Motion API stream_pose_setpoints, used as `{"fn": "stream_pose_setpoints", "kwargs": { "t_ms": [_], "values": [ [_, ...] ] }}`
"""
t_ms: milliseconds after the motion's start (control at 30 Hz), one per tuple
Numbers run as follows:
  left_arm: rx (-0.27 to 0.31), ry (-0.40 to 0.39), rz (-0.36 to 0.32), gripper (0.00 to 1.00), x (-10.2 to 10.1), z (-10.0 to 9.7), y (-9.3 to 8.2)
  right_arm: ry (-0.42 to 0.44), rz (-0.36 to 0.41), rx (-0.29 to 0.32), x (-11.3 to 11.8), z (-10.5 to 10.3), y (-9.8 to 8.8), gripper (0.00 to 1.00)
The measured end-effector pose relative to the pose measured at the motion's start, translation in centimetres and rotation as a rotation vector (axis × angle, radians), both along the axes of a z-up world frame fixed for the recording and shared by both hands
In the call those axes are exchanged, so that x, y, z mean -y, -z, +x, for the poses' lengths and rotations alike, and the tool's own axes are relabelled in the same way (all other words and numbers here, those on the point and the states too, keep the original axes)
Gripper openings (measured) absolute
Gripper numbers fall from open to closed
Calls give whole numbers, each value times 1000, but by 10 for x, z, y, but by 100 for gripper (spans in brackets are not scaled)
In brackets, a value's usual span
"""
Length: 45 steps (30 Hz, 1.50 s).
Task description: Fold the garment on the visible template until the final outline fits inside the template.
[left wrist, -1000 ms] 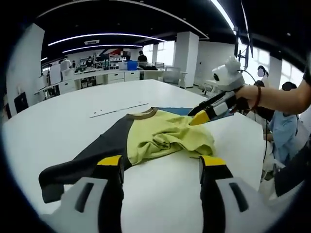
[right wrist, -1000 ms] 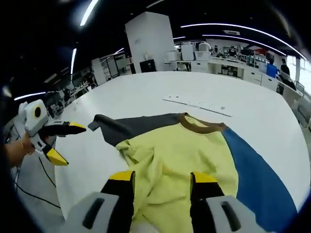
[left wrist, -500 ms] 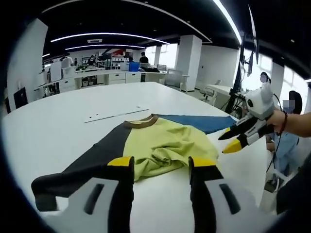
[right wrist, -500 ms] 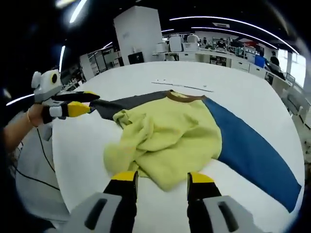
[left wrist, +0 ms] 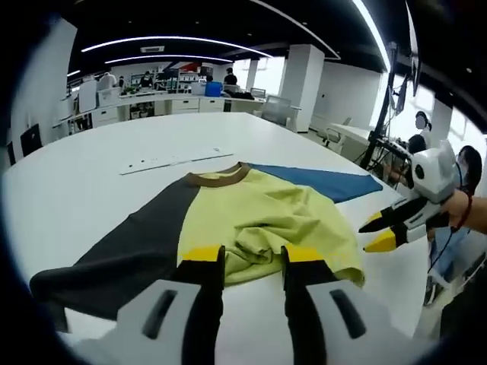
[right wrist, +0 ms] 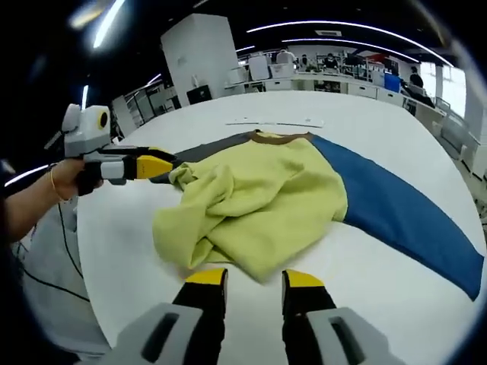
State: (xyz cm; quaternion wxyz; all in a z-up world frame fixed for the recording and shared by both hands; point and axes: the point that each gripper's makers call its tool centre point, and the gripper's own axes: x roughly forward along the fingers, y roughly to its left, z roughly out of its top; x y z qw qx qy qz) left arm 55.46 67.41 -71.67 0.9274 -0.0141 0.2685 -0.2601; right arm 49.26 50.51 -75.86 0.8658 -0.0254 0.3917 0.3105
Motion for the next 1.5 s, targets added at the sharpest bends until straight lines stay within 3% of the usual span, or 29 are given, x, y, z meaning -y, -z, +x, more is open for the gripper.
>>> {"fn": "stream_pose_setpoints", "kwargs": {
  "t_ms": [367, 433, 667, 933, 1067, 1133, 1300, 1500],
  "values": [
    [-59, -9, -1, 21, 15, 16, 22, 11, 18, 20, -6, 2, 5, 20],
    [-83, -24, -35, 18, 17, 16, 24, 14, 19, 24, -7, 2, 5, 20],
    [-136, -64, 0, 12, 8, 17, 39, 23, 33, 33, -8, 3, 6, 16],
    [-153, -80, -20, 11, 8, 14, 43, 29, 41, 40, -8, 4, 4, 12],
    [-179, -68, -35, 1, 13, 14, 44, 29, 51, 40, -9, 5, 4, 8],
    [-176, -66, -20, 0, 12, 13, 44, 28, 62, 37, -9, 5, 3, 0],
    [-102, -44, 49, 0, 3, 11, 31, 5, 105, 60, -13, 10, -10, 0],
    [-38, -58, 56, 0, -12, 8, 7, -45, 149, 98, -24, 24, -32, 0]
  ]
}}
